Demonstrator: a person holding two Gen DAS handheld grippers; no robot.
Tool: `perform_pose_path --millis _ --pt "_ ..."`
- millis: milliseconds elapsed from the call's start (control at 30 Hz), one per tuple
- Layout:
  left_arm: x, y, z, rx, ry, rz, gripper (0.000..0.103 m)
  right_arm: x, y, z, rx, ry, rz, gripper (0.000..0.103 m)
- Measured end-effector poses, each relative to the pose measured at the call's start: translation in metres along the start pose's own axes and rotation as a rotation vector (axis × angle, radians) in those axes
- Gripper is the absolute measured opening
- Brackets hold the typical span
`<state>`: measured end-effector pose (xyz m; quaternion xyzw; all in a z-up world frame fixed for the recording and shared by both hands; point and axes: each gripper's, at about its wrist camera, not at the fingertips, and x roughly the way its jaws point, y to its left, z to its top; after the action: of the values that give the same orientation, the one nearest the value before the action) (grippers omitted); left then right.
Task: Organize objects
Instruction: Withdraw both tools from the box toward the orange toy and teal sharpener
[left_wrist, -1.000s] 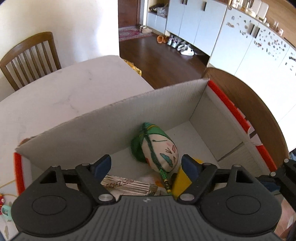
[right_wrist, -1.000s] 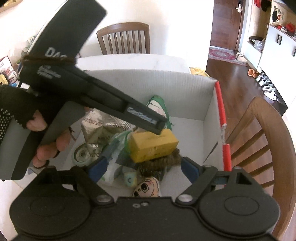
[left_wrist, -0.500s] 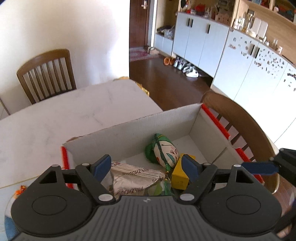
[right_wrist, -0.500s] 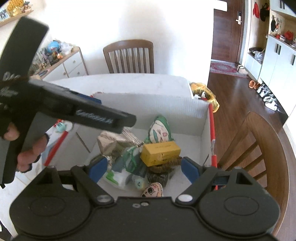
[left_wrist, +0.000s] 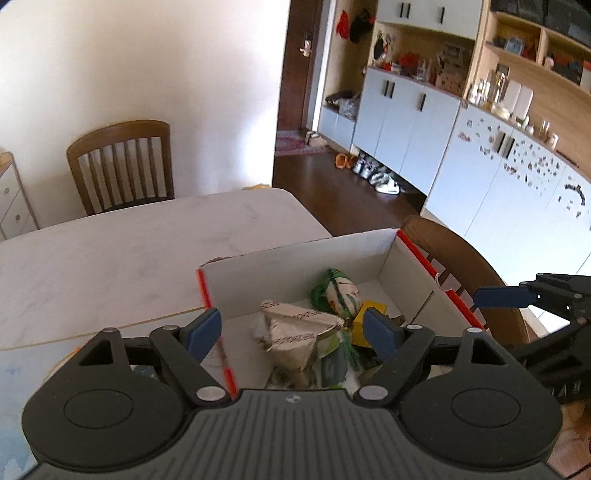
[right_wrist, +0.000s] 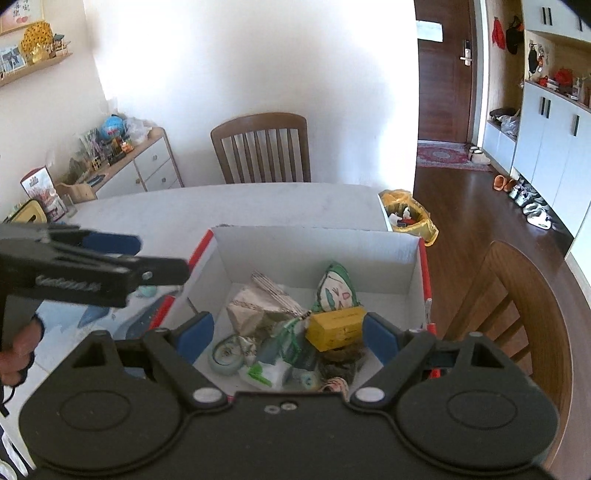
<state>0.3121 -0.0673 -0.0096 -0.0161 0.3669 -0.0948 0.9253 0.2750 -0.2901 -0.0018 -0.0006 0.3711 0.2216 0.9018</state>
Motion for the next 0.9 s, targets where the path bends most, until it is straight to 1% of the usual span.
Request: perform_pose_path --millis 100,233,300,400,567,667,900 --pt "-0.014 0.014 -0.011 -0.022 -0.017 0.006 0.089 -0.005 0.013 0.000 0.000 -0.017 -0.004 0.089" --pt "-0.032 0.032 -0.023 -0.037 -0.034 0.029 0.100 -0.008 0.031 0.000 0.007 -0.037 0.001 0.093" --pt "-0.040 0.043 -0.029 -0.042 -0.041 0.037 0.101 -0.007 0.040 0.001 0.015 -0.046 0.007 0.096" --pt "-0.050 0.061 -0.037 -0.056 -0.042 0.052 0.103 -0.004 0.055 0.000 0.037 -0.047 0.014 0.097" --pt "-0.060 0.094 -0.050 -0.072 -0.045 0.066 0.103 0.008 0.080 -0.004 0.051 -0.041 0.016 0.101" --pt "-0.063 0.115 -0.058 -0.075 -0.051 0.077 0.103 0.015 0.093 -0.004 0.063 -0.040 0.017 0.102" --pt "-0.066 0.161 -0.073 -0.085 -0.076 0.053 0.103 0.039 0.122 0.000 0.076 -0.026 0.022 0.102"
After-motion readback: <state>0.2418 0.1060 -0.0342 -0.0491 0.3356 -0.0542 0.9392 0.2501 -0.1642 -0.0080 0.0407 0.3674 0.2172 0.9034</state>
